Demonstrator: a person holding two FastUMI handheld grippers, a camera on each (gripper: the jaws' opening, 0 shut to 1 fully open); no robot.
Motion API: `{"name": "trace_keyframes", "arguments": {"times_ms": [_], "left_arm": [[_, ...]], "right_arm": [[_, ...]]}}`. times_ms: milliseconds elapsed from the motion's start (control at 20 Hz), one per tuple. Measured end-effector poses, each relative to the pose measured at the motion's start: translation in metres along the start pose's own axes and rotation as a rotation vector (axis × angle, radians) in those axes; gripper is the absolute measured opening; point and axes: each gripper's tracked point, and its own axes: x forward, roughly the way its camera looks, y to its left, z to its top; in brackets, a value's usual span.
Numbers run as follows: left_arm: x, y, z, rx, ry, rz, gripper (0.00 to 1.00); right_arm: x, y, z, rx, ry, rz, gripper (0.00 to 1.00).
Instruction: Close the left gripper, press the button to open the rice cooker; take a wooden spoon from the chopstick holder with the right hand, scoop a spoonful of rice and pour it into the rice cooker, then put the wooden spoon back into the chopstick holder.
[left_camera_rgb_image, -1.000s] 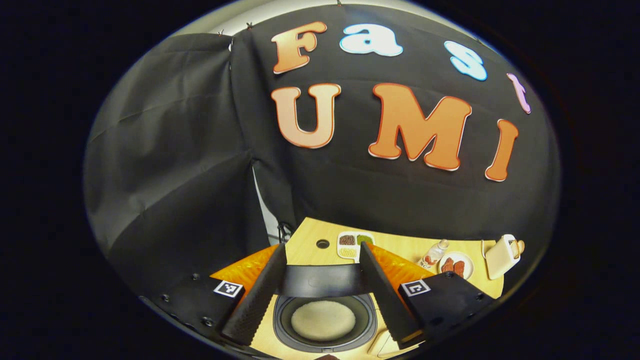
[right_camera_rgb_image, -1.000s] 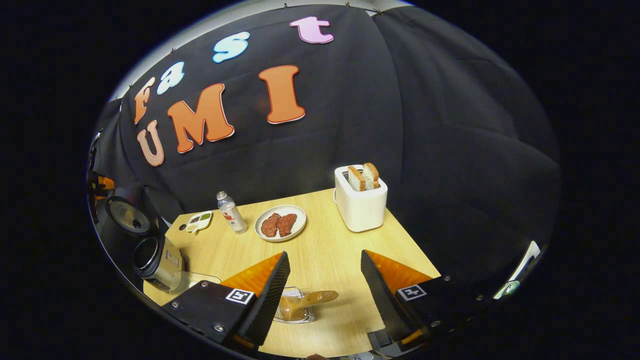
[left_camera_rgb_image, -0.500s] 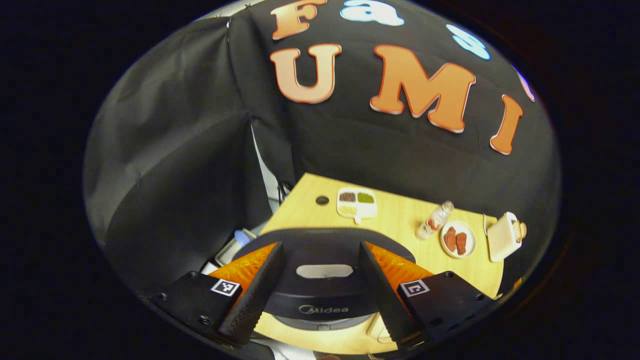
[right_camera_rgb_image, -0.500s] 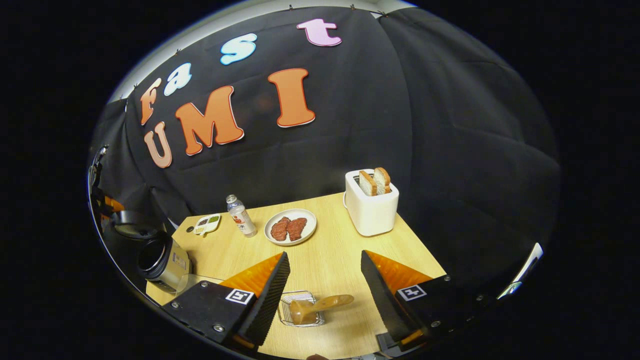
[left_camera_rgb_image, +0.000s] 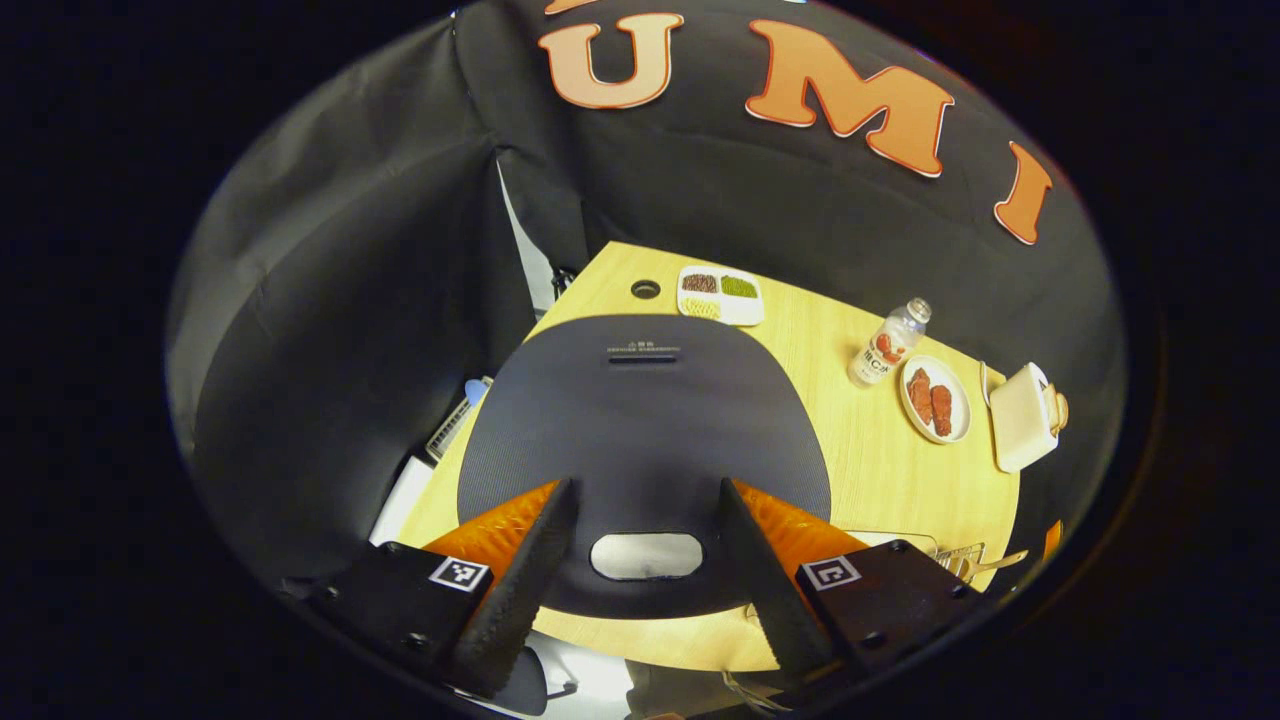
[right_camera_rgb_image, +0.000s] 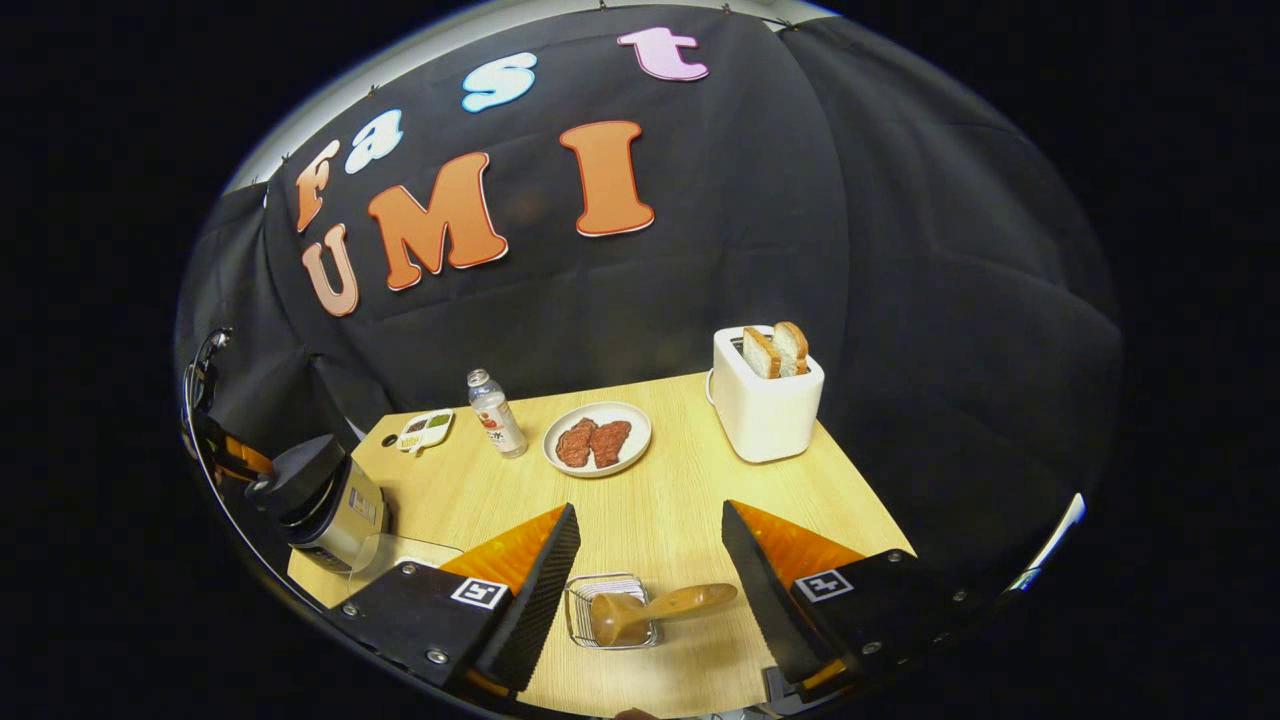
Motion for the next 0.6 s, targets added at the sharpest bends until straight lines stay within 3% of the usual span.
{"name": "trace_keyframes", "arguments": {"times_ms": [200, 250, 400, 550, 600], "left_arm": [[0.009, 0.004, -0.022, -0.011, 0.056, 0.016, 0.95], [0.005, 0.003, -0.024, -0.009, 0.065, 0.014, 0.99], [0.010, 0.003, -0.023, 0.019, 0.046, 0.016, 0.94], [0.007, 0.004, -0.028, 0.018, 0.062, 0.019, 1.00], [0.008, 0.003, -0.023, -0.006, 0.039, 0.027, 0.96]], "right_arm": [[0.002, 0.005, 0.000, -0.012, 0.003, 0.008, 0.89], [0.002, 0.005, -0.002, -0.016, 0.007, 0.006, 0.89], [0.006, 0.007, -0.006, -0.023, 0.025, 0.005, 0.89], [0.008, 0.010, -0.007, -0.029, 0.032, 0.010, 0.89], [0.009, 0.013, -0.006, -0.029, 0.032, 0.014, 0.89]]}}
